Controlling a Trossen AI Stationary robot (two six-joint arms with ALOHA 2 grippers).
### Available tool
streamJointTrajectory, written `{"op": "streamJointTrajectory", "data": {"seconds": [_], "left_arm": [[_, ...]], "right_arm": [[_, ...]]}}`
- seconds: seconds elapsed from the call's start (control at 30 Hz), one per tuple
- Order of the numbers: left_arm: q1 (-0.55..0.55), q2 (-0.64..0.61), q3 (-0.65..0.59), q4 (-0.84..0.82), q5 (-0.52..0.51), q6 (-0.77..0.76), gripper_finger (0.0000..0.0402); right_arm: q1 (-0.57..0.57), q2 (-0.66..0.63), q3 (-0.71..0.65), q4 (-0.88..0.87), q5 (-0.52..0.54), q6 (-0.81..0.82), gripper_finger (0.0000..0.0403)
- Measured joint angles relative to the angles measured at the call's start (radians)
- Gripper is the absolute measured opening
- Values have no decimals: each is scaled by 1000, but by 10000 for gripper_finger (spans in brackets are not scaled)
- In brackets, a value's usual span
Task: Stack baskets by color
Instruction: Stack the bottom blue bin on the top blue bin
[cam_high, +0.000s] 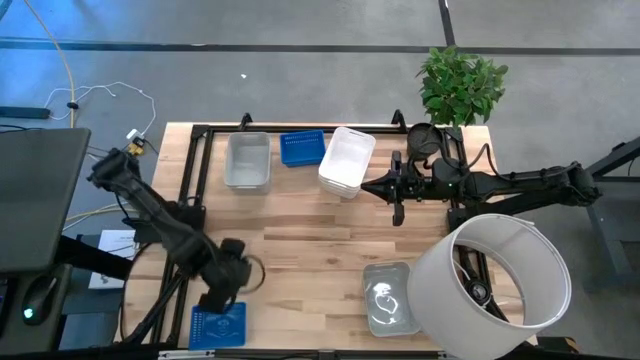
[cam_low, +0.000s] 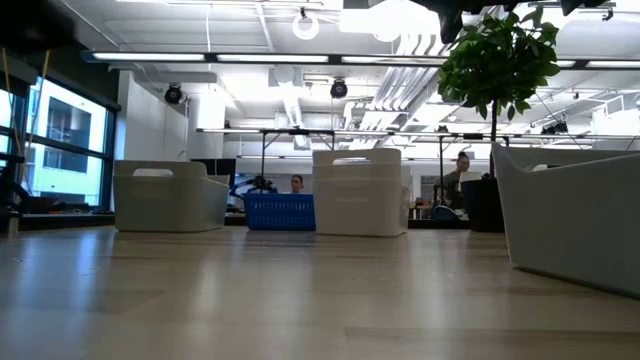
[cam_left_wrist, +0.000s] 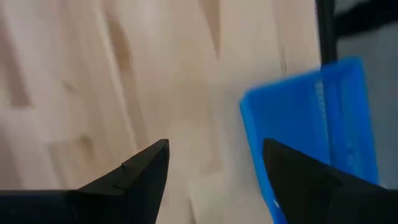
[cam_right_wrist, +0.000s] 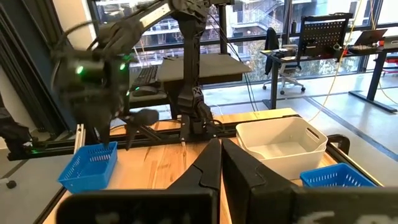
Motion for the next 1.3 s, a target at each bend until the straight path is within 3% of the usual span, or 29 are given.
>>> {"op": "streamJointTrajectory", "data": {"seconds": [0.4,0.77,1.0,1.3], "left_arm": [[-196,177,-24,47,28,-261,246],[-239,281,-24,128,21,-379,231],[-239,298,-25,114,5,-418,167],[-239,289,-25,113,5,-374,32]], "right_arm": [[0,0,0,-22,0,0,0],[0,0,0,-27,0,4,0],[0,0,0,-27,0,8,0],[0,0,0,-27,0,8,0]]}}
